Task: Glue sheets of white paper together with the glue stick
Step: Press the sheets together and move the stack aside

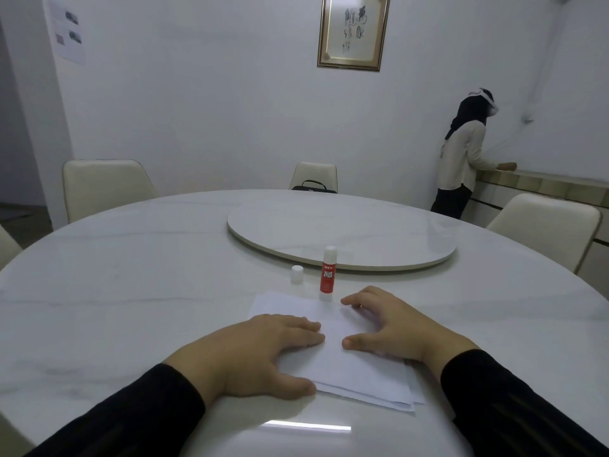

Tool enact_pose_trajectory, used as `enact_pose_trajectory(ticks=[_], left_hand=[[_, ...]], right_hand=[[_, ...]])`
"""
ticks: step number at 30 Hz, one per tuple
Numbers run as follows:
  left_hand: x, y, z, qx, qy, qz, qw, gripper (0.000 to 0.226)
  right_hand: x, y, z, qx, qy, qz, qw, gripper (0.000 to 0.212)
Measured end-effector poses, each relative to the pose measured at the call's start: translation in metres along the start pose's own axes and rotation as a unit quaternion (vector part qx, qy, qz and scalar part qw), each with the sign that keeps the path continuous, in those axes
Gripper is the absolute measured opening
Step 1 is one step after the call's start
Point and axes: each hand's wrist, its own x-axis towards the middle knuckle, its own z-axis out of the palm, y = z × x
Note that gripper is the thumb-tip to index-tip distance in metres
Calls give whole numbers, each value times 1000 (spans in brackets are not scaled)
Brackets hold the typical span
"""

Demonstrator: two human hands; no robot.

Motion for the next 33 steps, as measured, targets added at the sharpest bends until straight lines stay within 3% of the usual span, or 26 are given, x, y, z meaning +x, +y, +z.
enact_pose_trajectory(ticks=[3, 8, 13, 16, 21, 25, 29, 31, 33], left_hand=[[-1, 0, 0, 12, 9, 4, 1000, 78], [-1, 2, 2, 27, 27, 9, 999, 77], [-15, -7, -7, -10, 3, -26, 1000, 83], [-22, -11, -11, -3, 22, -42, 999, 81], [-18, -3, -6, 19, 70, 2, 997, 73], [-19, -10, -9, -77, 61, -43, 994, 73], [-8, -19, -12, -240, 193, -211, 928, 70], [-5, -23, -15, -282, 207, -283, 893, 66], [-1, -23, -17, -334, 196, -296, 873, 64]], right_hand=[[2, -2, 3, -24, 13, 8, 1000, 74], [5, -3, 8, -20, 33, -10, 999, 56], [4, 6, 9, -16, 21, 21, 999, 60], [6, 4, 9, 1, 32, 15, 999, 48], [5, 1, 8, 13, 34, 1, 999, 39], [2, 3, 4, 27, 46, 39, 998, 45], [-8, 7, -10, 19, 212, 242, 947, 41], [-12, 6, -10, -22, 200, 313, 928, 30], [-11, 2, -4, -28, 177, 323, 929, 27]])
